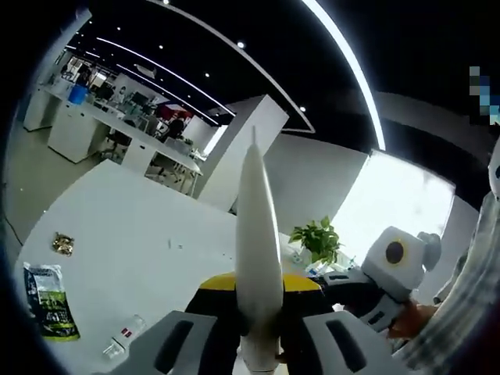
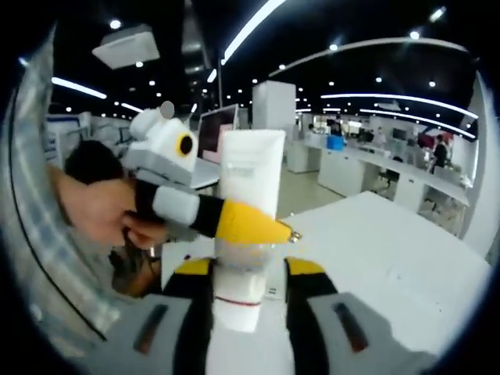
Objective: Arrange the skincare products in the storage area until every visible bottle or jar stands upright without overlapping.
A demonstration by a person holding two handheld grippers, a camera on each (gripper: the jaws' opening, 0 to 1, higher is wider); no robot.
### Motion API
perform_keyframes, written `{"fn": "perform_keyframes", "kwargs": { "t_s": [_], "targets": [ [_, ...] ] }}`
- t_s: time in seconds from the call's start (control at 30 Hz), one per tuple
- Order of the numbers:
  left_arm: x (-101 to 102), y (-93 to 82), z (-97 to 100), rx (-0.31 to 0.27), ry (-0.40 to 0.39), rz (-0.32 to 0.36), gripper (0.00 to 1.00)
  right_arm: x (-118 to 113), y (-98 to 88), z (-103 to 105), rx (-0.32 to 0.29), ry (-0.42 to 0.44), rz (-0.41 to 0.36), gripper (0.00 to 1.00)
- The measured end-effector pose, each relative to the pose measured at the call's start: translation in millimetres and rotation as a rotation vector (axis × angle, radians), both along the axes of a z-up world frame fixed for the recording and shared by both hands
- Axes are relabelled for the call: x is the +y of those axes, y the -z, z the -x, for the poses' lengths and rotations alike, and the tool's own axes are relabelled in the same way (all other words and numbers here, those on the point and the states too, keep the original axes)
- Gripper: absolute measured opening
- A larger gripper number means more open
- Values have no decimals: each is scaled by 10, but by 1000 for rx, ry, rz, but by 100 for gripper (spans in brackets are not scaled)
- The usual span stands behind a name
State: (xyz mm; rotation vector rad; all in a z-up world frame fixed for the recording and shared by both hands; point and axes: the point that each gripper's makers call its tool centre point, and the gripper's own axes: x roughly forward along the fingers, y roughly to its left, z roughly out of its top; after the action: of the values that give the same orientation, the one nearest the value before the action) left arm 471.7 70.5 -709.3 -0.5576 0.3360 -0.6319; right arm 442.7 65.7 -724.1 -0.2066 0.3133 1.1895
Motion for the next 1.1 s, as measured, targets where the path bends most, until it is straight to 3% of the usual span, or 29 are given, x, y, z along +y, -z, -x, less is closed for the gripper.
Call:
{"fn": "perform_keyframes", "kwargs": {
  "t_s": [0.13,0.33,0.43,0.73,0.83,0.93,1.1],
  "targets": [
    [-28,2,0,-15,19,-21,17,-211,-5,-34,17,33,-13,33],
    [-141,92,-5,-15,77,-90,17,-428,-269,-164,86,127,-175,33],
    [-248,121,19,-20,123,-124,17,-402,-451,-144,120,116,-264,35],
    [-537,182,149,-58,247,-217,17,-187,-521,-70,112,83,-245,44],
    [-618,197,272,-95,335,-257,17,-116,-492,-6,123,54,-223,44],
    [-680,163,397,-148,421,-281,17,-108,-446,79,118,-8,-183,42],
    [-748,125,597,-187,543,-274,17,-203,-533,244,185,-126,-227,30]
  ]
}}
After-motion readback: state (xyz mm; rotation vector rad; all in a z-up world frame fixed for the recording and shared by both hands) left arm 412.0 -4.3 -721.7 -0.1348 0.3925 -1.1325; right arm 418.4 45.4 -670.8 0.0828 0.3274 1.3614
